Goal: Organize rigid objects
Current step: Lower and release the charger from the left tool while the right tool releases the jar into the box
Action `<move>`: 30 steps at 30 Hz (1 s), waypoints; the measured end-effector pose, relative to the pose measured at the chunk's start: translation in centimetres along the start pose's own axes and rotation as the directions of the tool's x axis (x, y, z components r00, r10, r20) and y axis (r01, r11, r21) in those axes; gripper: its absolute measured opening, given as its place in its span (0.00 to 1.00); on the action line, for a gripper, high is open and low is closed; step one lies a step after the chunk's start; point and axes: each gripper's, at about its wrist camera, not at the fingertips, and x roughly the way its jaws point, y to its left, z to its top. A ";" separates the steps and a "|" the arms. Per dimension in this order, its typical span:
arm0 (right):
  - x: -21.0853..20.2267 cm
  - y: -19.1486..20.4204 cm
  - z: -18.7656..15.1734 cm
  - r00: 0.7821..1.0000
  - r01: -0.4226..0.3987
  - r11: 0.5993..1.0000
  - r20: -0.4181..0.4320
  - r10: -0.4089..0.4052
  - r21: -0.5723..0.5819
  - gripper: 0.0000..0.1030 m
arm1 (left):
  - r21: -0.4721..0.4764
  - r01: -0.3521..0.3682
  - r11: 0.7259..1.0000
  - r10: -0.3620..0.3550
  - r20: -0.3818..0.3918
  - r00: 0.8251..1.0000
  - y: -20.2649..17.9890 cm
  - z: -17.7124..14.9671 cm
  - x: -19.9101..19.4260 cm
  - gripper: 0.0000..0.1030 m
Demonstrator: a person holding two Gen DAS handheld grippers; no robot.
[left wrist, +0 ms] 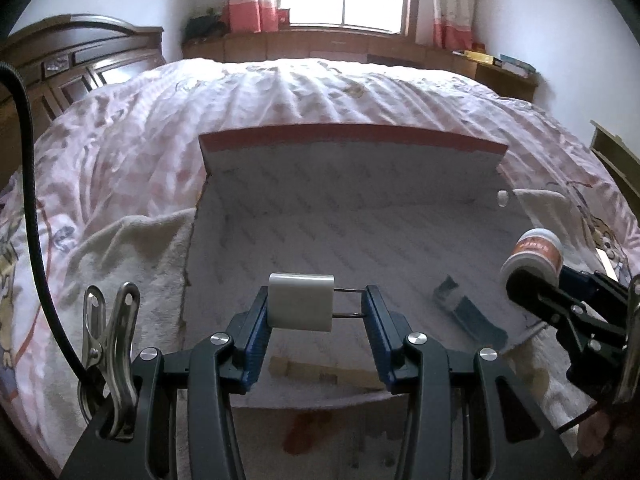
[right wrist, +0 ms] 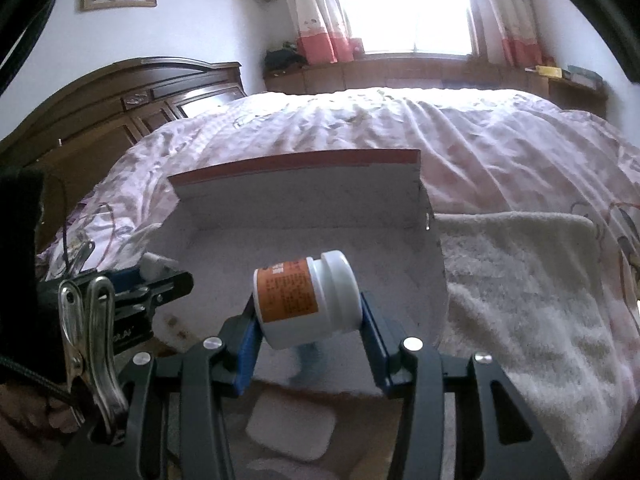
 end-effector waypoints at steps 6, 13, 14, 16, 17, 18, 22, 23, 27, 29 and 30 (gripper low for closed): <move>1.3 -1.1 0.7 1.000 0.017 1.000 0.006 -0.017 -0.023 0.47 | -0.007 -0.010 1.000 0.010 -0.029 1.000 -0.6 0.0 1.8 0.44; 2.4 -2.4 0.7 1.000 0.013 1.000 -0.017 -0.013 -0.004 0.47 | -0.021 -0.014 1.000 0.013 -0.086 0.996 -1.4 -0.2 3.4 0.44; 2.4 -2.4 0.7 1.000 0.013 1.000 -0.015 -0.013 -0.005 0.47 | -0.021 -0.020 1.000 0.018 -0.089 0.996 -1.6 -0.3 3.5 0.44; 2.3 -2.6 0.7 1.000 0.014 1.000 -0.007 -0.014 0.000 0.47 | -0.020 -0.029 0.999 0.027 -0.094 0.995 -1.8 -0.3 3.6 0.44; 2.3 -2.6 0.7 1.000 0.014 1.000 -0.003 -0.014 0.005 0.48 | -0.021 -0.032 0.999 0.029 -0.097 0.995 -1.8 -0.3 3.6 0.44; 2.2 -2.6 0.7 1.000 0.008 1.000 0.003 -0.008 0.012 0.49 | -0.023 -0.032 0.999 0.030 -0.097 0.995 -1.9 -0.3 3.5 0.44; 1.7 -2.7 1.0 1.000 -0.013 0.999 0.017 0.013 0.041 0.59 | -0.043 -0.037 0.998 0.033 -0.081 0.996 -1.5 0.0 2.7 0.44; 1.5 -2.6 1.1 1.000 -0.016 0.999 0.021 0.015 0.044 0.59 | -0.048 -0.036 0.998 0.032 -0.077 0.997 -1.3 0.1 2.5 0.44; 0.5 -1.8 1.4 0.999 -0.008 0.999 0.037 0.007 0.032 0.60 | -0.044 -0.046 0.998 0.044 -0.054 0.998 -1.0 0.2 1.1 0.44; -0.1 -1.3 1.6 0.999 -0.003 1.000 0.044 0.002 0.027 0.60 | -0.028 -0.052 0.998 0.051 -0.040 0.998 -0.9 0.0 0.2 0.44; -0.5 -1.0 1.7 0.999 -0.001 1.000 0.049 -0.001 0.025 0.60 | -0.027 -0.050 0.998 0.049 -0.035 0.998 -0.8 -0.1 -0.1 0.44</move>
